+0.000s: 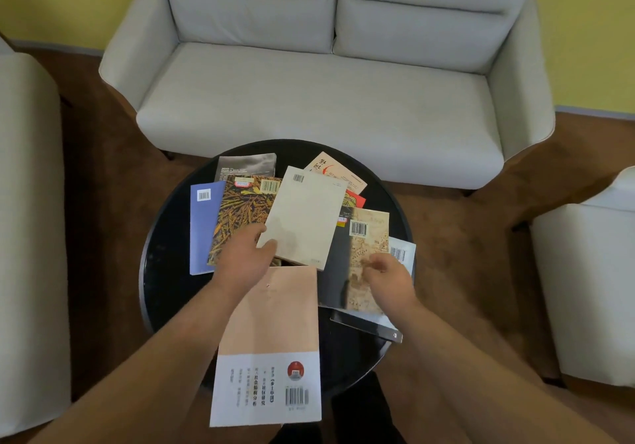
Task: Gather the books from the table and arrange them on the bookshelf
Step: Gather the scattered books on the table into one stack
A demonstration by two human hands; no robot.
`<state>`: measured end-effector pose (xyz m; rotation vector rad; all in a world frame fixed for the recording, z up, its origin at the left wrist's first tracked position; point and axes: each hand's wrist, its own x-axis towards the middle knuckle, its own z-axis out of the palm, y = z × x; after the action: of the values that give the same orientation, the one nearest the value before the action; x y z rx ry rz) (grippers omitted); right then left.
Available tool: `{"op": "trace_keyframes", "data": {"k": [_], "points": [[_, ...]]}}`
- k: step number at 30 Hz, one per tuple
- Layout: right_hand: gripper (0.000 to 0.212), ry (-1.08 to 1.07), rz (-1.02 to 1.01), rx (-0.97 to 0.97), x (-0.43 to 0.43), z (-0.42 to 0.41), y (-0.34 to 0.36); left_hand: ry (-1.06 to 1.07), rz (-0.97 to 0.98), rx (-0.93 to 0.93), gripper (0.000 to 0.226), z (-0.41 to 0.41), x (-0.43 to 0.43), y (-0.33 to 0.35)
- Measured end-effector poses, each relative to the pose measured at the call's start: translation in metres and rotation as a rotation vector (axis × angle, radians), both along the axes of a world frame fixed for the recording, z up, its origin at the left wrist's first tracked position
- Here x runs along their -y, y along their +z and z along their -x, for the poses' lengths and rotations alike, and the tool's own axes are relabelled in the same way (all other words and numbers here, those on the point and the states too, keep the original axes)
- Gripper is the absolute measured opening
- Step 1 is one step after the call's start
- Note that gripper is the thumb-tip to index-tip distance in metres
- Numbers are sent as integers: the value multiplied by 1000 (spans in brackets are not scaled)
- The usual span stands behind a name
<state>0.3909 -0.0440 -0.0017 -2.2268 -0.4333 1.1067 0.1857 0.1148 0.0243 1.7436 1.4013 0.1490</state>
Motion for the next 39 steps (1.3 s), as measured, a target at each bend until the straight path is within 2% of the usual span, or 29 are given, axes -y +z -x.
{"op": "trace_keyframes", "data": {"k": [2, 4, 6, 9, 12, 15, 17, 19, 22, 26, 29, 31, 34, 36, 38, 39], "points": [[21, 51, 107, 92, -6, -16, -9, -55, 47, -41, 49, -19, -15, -10], [34, 45, 178, 50, -10, -25, -16, -58, 39, -101, 45, -37, -24, -20], [48, -1, 198, -25, -13, -30, -24, -22, -25, -233, 58, -49, -29, -32], [44, -55, 199, -59, -17, -33, -31, 7, -16, -348, 70, -59, -27, -39], [44, -75, 242, -63, -21, -39, -36, 57, 18, -362, 71, -65, -32, -44], [33, -157, 200, -248, -23, -45, -34, 84, 134, -284, 71, -61, -43, -47], [28, -222, 106, -419, -23, -47, -29, 119, 210, -121, 56, -56, -45, -43], [27, -213, 26, -510, -20, -48, -26, 178, 262, 32, 43, -51, -45, -31], [29, -136, -57, -471, -16, -48, -16, 239, 249, 169, 44, -42, -44, -14], [18, -150, -137, -417, -1, -54, 17, 365, 177, 337, 35, -27, -32, 16], [26, -41, -217, -330, 21, -54, 55, 542, 242, 533, 37, -5, -20, 35], [30, 103, -285, -209, 34, -44, 81, 622, 294, 598, 42, 17, -11, 39], [32, 314, -456, 146, 47, -13, 104, 714, 328, 631, 40, 56, 8, 34], [48, 471, -602, 425, 55, 11, 95, 775, 354, 660, 37, 81, 22, 32], [55, 628, -699, 586, 64, 32, 71, 794, 387, 668, 33, 104, 38, 32], [49, 690, -725, 633, 68, 41, 61, 796, 404, 659, 33, 114, 45, 32]]}}
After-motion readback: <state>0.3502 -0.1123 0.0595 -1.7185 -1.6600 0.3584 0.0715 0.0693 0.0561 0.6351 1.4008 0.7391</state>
